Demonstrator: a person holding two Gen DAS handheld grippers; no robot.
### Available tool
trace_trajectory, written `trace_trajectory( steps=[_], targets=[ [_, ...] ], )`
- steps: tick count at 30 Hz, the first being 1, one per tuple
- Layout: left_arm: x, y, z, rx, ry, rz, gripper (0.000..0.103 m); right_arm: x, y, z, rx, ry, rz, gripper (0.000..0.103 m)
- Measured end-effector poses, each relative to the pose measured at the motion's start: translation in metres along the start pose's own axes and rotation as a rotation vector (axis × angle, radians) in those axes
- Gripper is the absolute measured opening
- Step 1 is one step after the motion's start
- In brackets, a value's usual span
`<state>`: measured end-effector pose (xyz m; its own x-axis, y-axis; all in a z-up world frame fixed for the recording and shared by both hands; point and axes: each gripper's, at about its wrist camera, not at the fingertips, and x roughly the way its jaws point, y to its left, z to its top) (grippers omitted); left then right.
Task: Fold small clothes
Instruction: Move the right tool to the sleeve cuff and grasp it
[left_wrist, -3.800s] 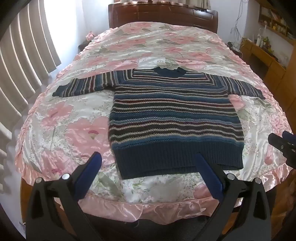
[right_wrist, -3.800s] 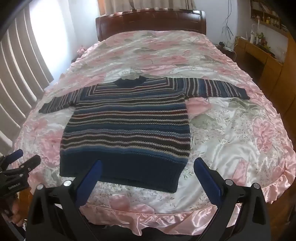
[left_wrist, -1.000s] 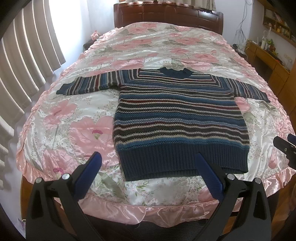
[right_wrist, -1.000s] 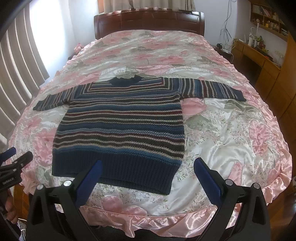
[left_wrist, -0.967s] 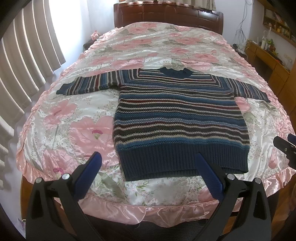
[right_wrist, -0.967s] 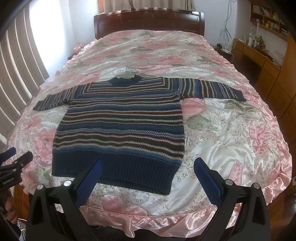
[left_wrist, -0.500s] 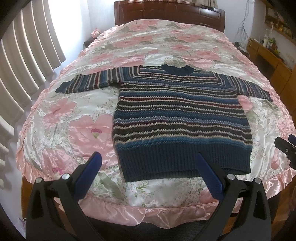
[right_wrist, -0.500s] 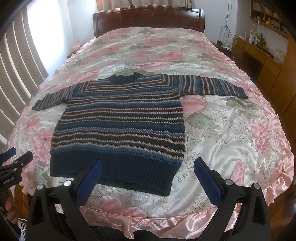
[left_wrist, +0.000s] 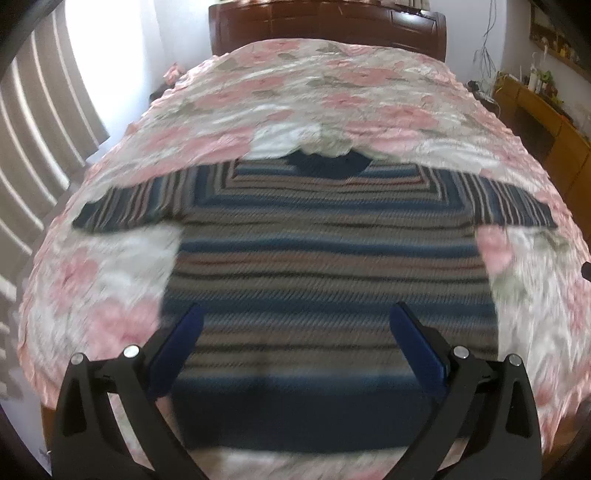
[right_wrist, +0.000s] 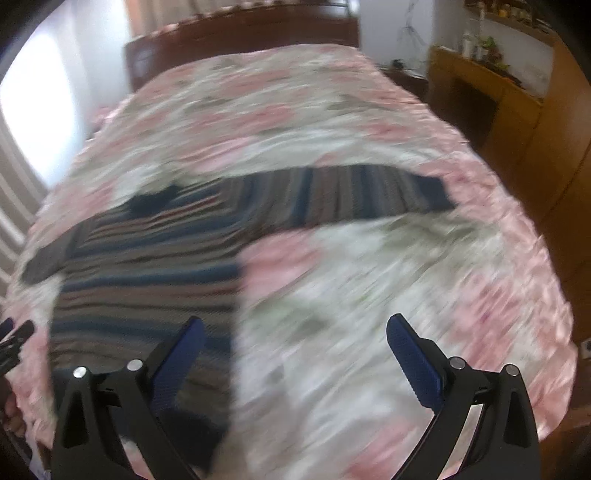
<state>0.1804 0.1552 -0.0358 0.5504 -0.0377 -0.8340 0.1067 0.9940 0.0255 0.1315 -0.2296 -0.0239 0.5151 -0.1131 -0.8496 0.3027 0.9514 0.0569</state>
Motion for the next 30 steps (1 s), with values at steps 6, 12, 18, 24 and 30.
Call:
trace_trajectory(
  steps=[6, 12, 18, 24, 30],
  targets=[
    [0.066, -0.079, 0.061, 0.012, 0.004, -0.003, 0.1, 0.074, -0.099, 0.079, 0.097, 0.034, -0.087, 0.099],
    [0.131, -0.141, 0.103, 0.008, 0.047, -0.04, 0.1, 0.159, -0.2, 0.125, 0.219, 0.117, -0.135, 0.099],
    [0.168, -0.168, 0.122, -0.004, 0.05, -0.046, 0.1, 0.211, -0.255, 0.134, 0.287, 0.179, -0.145, 0.097],
    [0.196, -0.17, 0.126, 0.007, 0.068, -0.004, 0.1, 0.241, -0.271, 0.129, 0.354, 0.195, -0.064, 0.088],
    [0.212, -0.16, 0.134, -0.002, 0.081, 0.022, 0.1, 0.239, -0.255, 0.137, 0.276, 0.135, -0.122, 0.012]
  ],
)
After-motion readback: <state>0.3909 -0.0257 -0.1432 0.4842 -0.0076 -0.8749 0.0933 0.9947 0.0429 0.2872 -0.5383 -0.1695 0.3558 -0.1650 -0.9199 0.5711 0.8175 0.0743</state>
